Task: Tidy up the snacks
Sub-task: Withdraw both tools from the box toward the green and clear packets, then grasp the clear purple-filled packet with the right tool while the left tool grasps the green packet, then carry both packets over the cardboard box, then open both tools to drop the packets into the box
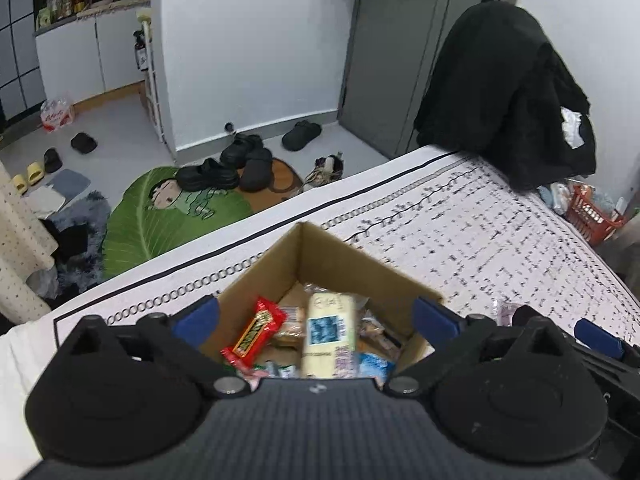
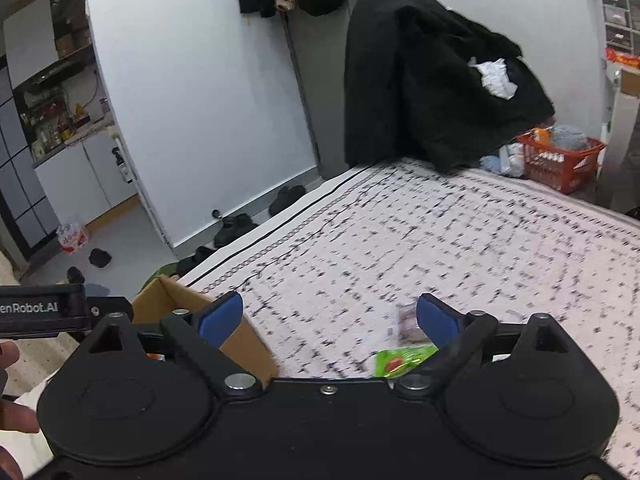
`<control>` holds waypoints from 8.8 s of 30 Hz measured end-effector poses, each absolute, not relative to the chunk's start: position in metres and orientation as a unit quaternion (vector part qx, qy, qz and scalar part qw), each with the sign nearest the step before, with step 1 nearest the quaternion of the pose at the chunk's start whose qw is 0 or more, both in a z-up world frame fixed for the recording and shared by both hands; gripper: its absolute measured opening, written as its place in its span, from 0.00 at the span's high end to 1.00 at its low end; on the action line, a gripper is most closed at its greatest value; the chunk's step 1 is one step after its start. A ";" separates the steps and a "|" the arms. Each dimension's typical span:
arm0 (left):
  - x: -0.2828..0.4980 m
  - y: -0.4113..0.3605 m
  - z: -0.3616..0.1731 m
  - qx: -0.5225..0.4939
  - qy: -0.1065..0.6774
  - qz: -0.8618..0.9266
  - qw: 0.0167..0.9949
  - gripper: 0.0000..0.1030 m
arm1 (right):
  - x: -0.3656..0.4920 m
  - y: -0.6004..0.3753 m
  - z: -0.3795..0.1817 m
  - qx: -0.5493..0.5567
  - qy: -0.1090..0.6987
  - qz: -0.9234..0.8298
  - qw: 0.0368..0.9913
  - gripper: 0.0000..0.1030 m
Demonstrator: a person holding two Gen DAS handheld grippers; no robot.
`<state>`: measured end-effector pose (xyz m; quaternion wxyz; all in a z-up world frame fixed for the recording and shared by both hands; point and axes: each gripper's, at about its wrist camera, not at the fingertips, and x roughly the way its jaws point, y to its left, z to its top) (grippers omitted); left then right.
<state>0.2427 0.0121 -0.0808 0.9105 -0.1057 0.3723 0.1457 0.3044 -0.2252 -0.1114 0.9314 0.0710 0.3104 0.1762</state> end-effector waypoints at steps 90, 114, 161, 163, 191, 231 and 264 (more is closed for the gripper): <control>0.354 -0.164 -0.222 -0.043 0.391 -0.055 0.918 0.60 | 0.374 -0.352 -0.200 0.195 0.433 0.115 0.872 0.00; 0.333 -0.101 -0.160 -0.121 0.356 -0.018 0.926 0.74 | 0.404 -0.302 -0.197 0.188 0.387 0.171 0.886 0.06; 0.324 -0.065 -0.111 -0.160 0.313 0.070 0.934 0.77 | 0.402 -0.248 -0.149 0.074 0.370 0.238 0.895 0.65; 0.319 -0.065 -0.105 -0.156 0.311 0.076 0.935 0.77 | 0.396 -0.248 -0.141 0.075 0.363 0.246 0.896 0.65; 0.234 -0.015 -0.036 -0.146 0.262 0.148 0.942 0.77 | 0.337 -0.227 -0.085 0.065 0.303 0.298 0.903 0.65; 0.245 0.064 -0.085 -0.206 0.302 0.164 0.916 0.77 | 0.336 -0.144 -0.112 0.021 0.350 0.318 0.881 0.48; 0.271 0.066 -0.121 -0.197 0.383 0.148 0.890 0.50 | 0.336 -0.155 -0.122 -0.006 0.387 0.266 0.883 0.45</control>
